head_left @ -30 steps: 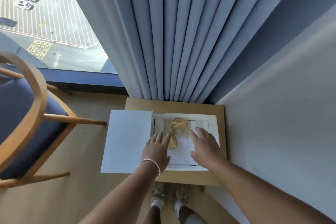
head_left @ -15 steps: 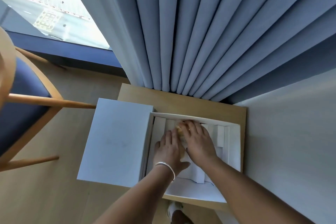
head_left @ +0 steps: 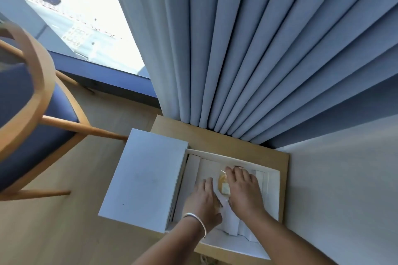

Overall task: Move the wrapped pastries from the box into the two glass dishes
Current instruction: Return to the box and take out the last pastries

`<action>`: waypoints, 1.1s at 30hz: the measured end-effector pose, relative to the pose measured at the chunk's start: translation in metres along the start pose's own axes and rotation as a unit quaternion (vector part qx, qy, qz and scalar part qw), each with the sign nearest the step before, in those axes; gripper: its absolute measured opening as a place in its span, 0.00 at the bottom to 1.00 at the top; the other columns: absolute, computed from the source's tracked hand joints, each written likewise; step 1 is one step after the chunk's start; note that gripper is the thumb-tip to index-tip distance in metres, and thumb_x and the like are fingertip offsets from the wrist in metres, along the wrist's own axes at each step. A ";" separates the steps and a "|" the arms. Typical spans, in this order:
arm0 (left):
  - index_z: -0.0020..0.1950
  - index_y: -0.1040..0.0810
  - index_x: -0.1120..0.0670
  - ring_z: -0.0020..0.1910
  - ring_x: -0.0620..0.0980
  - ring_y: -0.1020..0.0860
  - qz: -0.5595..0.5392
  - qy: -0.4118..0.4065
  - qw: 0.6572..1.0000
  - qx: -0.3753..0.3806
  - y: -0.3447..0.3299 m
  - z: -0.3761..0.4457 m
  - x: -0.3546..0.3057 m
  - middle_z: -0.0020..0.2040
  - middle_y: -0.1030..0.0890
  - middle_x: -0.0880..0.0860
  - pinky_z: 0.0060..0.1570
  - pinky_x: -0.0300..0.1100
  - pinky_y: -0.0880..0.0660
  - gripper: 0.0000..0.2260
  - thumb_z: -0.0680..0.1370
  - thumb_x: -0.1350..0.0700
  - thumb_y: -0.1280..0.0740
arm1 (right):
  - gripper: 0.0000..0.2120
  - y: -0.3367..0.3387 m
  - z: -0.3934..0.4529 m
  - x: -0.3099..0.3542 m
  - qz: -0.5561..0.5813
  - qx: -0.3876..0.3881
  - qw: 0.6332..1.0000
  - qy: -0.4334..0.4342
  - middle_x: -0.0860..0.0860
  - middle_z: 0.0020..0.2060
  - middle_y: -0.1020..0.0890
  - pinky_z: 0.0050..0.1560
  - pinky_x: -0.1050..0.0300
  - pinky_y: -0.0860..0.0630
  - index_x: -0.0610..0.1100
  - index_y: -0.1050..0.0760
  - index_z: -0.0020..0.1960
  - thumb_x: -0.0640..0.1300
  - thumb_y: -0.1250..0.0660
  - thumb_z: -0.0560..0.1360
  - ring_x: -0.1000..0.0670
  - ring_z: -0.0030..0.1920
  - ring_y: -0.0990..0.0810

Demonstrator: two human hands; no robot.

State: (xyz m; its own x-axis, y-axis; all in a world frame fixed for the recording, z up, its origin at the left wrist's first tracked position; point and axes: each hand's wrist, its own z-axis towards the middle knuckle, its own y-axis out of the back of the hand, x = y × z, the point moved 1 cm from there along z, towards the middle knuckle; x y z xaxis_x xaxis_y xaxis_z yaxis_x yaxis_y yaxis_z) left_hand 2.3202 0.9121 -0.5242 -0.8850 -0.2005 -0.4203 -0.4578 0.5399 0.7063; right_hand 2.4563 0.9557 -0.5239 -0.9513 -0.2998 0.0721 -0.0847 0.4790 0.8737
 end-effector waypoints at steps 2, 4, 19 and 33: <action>0.74 0.48 0.53 0.65 0.50 0.32 -0.031 0.002 0.999 -0.014 0.017 -0.016 -0.002 0.70 0.37 0.51 0.62 0.40 0.32 0.37 0.70 0.48 0.33 | 0.41 0.014 -0.013 -0.002 0.012 -0.004 1.000 -0.005 0.49 0.69 0.34 0.66 0.51 0.36 0.49 0.46 0.75 0.51 0.28 0.69 0.46 0.68 0.35; 0.75 0.49 0.53 0.67 0.49 0.35 -0.058 -0.002 0.997 -0.042 0.040 -0.035 -0.002 0.70 0.38 0.50 0.65 0.39 0.35 0.38 0.70 0.46 0.35 | 0.43 0.033 -0.025 -0.001 0.022 -0.003 1.000 -0.012 0.51 0.70 0.35 0.66 0.53 0.36 0.49 0.48 0.76 0.56 0.29 0.70 0.47 0.69 0.36; 0.73 0.46 0.44 0.65 0.42 0.32 -0.172 0.223 0.906 -0.315 0.165 -0.230 0.152 0.69 0.40 0.43 0.58 0.37 0.31 0.38 0.65 0.37 0.39 | 0.46 0.177 -0.053 0.199 -0.072 -0.069 0.981 0.167 0.56 0.71 0.37 0.74 0.56 0.48 0.50 0.55 0.79 0.59 0.34 0.69 0.53 0.71 0.37; 0.75 0.45 0.48 0.71 0.45 0.39 -0.182 0.488 0.702 -0.486 0.117 -0.565 0.341 0.72 0.40 0.47 0.65 0.36 0.38 0.38 0.68 0.41 0.36 | 0.44 0.151 -0.194 0.582 -0.132 -0.097 0.814 0.558 0.55 0.69 0.34 0.75 0.57 0.48 0.51 0.52 0.77 0.60 0.36 0.67 0.52 0.70 0.36</action>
State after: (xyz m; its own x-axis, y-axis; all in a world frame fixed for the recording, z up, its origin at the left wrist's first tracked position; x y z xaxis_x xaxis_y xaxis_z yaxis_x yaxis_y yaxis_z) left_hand 1.9166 0.4452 -0.2636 -0.1150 -0.9011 -0.4182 -0.0920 -0.4095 0.9077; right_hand 1.9470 0.6932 -0.2570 -0.0376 -0.9851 0.1676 -0.0905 0.1704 0.9812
